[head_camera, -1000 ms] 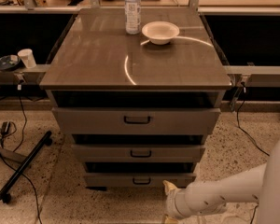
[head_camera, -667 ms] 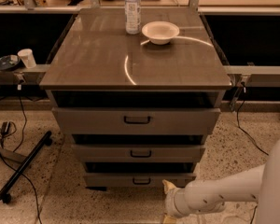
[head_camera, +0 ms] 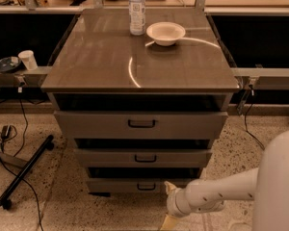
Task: Open bottom drawer
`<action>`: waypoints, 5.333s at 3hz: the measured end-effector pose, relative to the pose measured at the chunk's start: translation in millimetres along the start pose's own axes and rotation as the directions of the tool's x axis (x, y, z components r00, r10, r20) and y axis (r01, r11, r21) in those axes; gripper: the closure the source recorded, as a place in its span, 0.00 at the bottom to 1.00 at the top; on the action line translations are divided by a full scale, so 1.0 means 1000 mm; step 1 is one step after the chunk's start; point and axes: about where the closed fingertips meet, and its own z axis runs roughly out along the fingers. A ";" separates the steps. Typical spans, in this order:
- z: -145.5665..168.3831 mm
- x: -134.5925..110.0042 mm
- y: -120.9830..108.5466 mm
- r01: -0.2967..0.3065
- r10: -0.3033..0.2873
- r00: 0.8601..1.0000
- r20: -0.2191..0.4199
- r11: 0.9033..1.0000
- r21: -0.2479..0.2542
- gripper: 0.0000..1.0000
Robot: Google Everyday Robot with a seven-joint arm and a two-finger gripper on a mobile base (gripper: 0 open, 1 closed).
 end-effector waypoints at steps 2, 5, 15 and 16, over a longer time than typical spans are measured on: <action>0.025 -0.011 -0.022 -0.001 0.001 1.000 0.026 1.000 -0.003 0.00; 0.058 -0.010 -0.062 -0.008 0.007 1.000 0.026 0.999 0.041 0.00; 0.196 0.046 -0.136 -0.154 0.152 0.988 0.029 0.984 0.088 0.00; 0.196 0.046 -0.136 -0.154 0.152 0.988 0.029 0.984 0.088 0.00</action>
Offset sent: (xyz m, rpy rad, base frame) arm 0.0399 0.0167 -0.0138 0.0299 -0.0071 -0.0110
